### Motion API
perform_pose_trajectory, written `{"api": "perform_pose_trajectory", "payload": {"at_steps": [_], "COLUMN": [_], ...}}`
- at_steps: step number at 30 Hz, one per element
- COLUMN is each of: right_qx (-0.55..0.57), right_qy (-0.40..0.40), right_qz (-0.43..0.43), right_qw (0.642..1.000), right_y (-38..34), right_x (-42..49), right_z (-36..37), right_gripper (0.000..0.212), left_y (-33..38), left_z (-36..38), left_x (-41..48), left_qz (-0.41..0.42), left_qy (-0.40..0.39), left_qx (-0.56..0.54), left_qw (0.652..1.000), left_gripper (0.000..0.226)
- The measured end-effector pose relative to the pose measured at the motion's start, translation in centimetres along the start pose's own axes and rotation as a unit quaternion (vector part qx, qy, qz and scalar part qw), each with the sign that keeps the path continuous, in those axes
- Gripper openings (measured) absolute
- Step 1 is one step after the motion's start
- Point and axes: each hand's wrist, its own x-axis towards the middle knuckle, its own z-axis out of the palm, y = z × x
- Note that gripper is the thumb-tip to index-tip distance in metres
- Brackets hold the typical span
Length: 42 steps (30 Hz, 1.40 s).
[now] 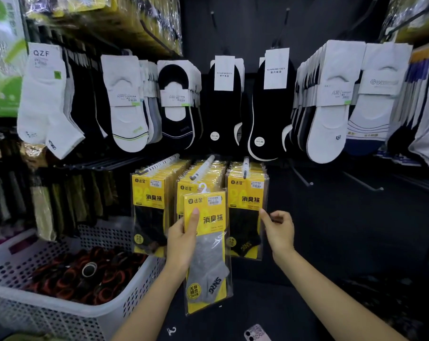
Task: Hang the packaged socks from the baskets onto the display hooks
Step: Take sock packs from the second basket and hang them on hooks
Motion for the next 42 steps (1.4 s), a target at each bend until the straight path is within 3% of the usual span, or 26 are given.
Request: {"api": "perform_pose_trajectory", "payload": {"at_steps": [4, 7, 11, 13, 16, 18, 24, 36, 42], "right_qx": [0.052, 0.1, 0.154, 0.152, 0.133, 0.106, 0.071, 0.004, -0.016], "right_qy": [-0.169, -0.231, -0.189, -0.15, -0.123, -0.122, -0.121, -0.079, -0.121], "right_qz": [0.009, 0.007, -0.014, -0.024, -0.028, -0.039, -0.059, -0.021, -0.023], "right_qw": [0.984, 0.968, 0.97, 0.977, 0.983, 0.986, 0.988, 0.997, 0.992], "right_y": [-1.4, -2.3, -2.8, -2.9, -3.3, -3.5, -3.2, -0.7, -0.2], "right_x": [-3.5, -4.8, -4.7, -4.0, -2.8, -2.0, 0.5, 6.6, 5.7], "right_z": [-0.2, -0.2, -1.0, -1.4, -1.4, -0.9, 1.4, 3.5, 2.0], "right_gripper": [0.02, 0.021, 0.014, 0.01, 0.008, 0.007, 0.005, 0.018, 0.012], "left_y": [0.0, 0.0, 0.4, 0.3, -0.1, -0.4, -1.4, -4.6, -5.3], "left_z": [2.2, 3.9, 5.2, 5.4, 5.6, 5.7, 6.9, 12.0, 12.1], "left_x": [-0.5, -0.8, -1.2, -1.3, -1.4, -1.3, -0.1, 5.9, 5.1], "left_qz": [-0.014, -0.034, -0.03, -0.027, -0.039, -0.042, -0.052, -0.075, -0.049], "left_qy": [-0.065, -0.114, -0.138, -0.143, -0.142, -0.128, -0.089, -0.124, -0.1], "left_qx": [-0.028, -0.057, -0.056, -0.043, -0.026, -0.032, -0.026, 0.046, 0.073], "left_qw": [0.997, 0.991, 0.988, 0.988, 0.989, 0.99, 0.994, 0.988, 0.991], "left_gripper": [0.039, 0.02, 0.024, 0.015, 0.035, 0.047, 0.054, 0.068, 0.071]}}
